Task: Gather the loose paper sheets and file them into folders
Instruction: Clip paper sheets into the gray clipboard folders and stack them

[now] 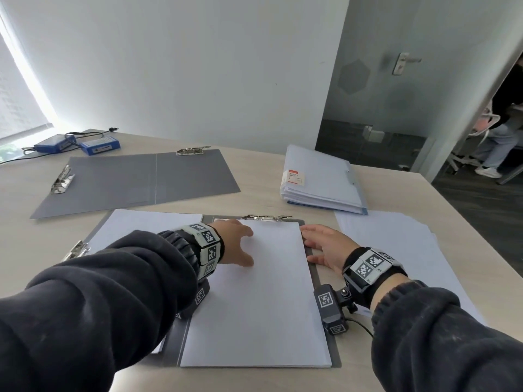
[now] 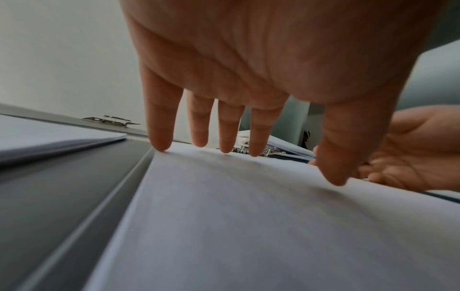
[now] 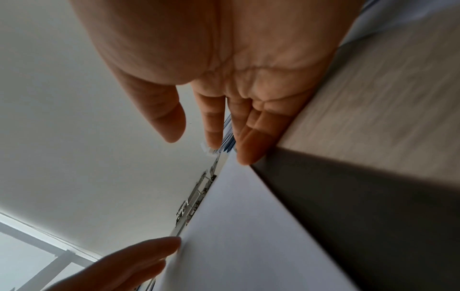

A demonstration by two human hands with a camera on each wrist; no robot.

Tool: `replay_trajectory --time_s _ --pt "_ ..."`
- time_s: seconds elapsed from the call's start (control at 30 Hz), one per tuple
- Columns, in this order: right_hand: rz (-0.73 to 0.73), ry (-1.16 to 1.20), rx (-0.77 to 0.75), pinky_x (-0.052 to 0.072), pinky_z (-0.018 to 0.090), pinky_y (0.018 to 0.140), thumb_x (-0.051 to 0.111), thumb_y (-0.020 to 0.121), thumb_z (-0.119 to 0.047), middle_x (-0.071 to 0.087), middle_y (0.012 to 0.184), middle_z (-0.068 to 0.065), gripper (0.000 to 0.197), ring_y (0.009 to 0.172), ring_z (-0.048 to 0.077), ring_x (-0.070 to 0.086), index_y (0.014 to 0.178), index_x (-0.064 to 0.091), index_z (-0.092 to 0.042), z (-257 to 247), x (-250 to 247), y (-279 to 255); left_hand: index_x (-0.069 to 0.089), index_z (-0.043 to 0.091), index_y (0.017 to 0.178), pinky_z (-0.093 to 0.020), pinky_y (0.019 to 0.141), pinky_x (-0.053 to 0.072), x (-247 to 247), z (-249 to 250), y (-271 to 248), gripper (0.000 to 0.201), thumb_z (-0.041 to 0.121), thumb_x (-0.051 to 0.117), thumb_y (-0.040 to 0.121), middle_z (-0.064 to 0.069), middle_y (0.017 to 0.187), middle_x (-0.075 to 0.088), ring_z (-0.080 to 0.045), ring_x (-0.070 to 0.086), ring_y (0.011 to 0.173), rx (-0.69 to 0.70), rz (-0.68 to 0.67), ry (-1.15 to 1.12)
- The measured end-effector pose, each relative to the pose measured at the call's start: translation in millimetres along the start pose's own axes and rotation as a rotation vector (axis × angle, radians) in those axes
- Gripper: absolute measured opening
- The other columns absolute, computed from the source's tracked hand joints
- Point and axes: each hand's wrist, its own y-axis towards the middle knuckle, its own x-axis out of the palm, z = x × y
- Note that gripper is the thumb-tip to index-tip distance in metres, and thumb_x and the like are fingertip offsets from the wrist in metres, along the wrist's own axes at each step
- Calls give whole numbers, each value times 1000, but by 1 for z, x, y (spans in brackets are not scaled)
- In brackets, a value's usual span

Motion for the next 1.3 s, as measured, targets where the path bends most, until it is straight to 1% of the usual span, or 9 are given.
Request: replay_trajectory --time_s 0.17,0.3,0.4,0.57,0.67,0.8,0.93,1.17,1.3 --pt "16 -7 51 56 30 69 63 97 -27 61 120 4 20 107 15 55 116 67 -21 -7 1 3 38 42 144 -45 106 42 -2 8 8 86 71 68 69 11 152 33 -25 43 133 26 -66 92" --pt "125 -97 21 55 31 64 62 97 -27 62 106 4 11 89 17 58 105 67 -24 -20 8 13 35 45 144 -46 109 38 -4 6 9 87 72 67 69 13 158 25 -27 34 140 27 -80 97" --pt "89 -14 57 52 32 63 60 97 -20 58 107 9 22 83 21 58 119 62 -17 -31 22 20 34 46 144 -47 108 37 -5 6 8 86 73 67 69 12 158 26 -27 32 141 31 -90 91" --pt "77 -96 9 56 42 84 58 96 -17 61 121 5 46 105 22 63 140 49 -25 -53 44 35 33 51 141 -48 105 39 -6 4 8 85 74 67 66 4 151 34 -28 33 139 3 -111 71" --pt "8 -366 -95 51 38 88 55 92 -9 55 139 7 66 114 22 60 153 35 -22 -66 60 43 33 51 141 -49 105 40 -7 5 9 86 75 67 66 3 149 36 -29 33 138 -2 -116 69" --pt "-187 -872 -165 37 32 114 44 95 -9 36 160 2 69 140 23 44 159 23 -25 -75 86 40 31 50 144 -49 102 40 -7 5 9 86 74 66 69 1 149 36 -30 34 136 4 -116 86" --pt "-224 -1223 -162 49 34 104 41 96 -10 36 160 -1 74 130 24 53 158 15 -42 -83 97 36 30 49 145 -50 100 40 -8 5 9 85 73 66 71 -1 150 36 -31 35 136 8 -126 91" --pt "-311 -1593 -162 43 40 110 52 98 -21 40 158 3 71 136 28 47 159 16 -30 -87 114 42 30 47 147 -50 102 39 -8 5 8 87 73 66 72 -2 147 38 -32 36 134 18 -119 91" --pt "-320 -1660 -154 41 37 111 50 100 -21 35 160 3 73 138 27 45 160 11 -34 -89 113 47 30 47 147 -48 101 40 -8 4 9 87 73 66 72 -2 148 38 -31 35 135 19 -118 85"
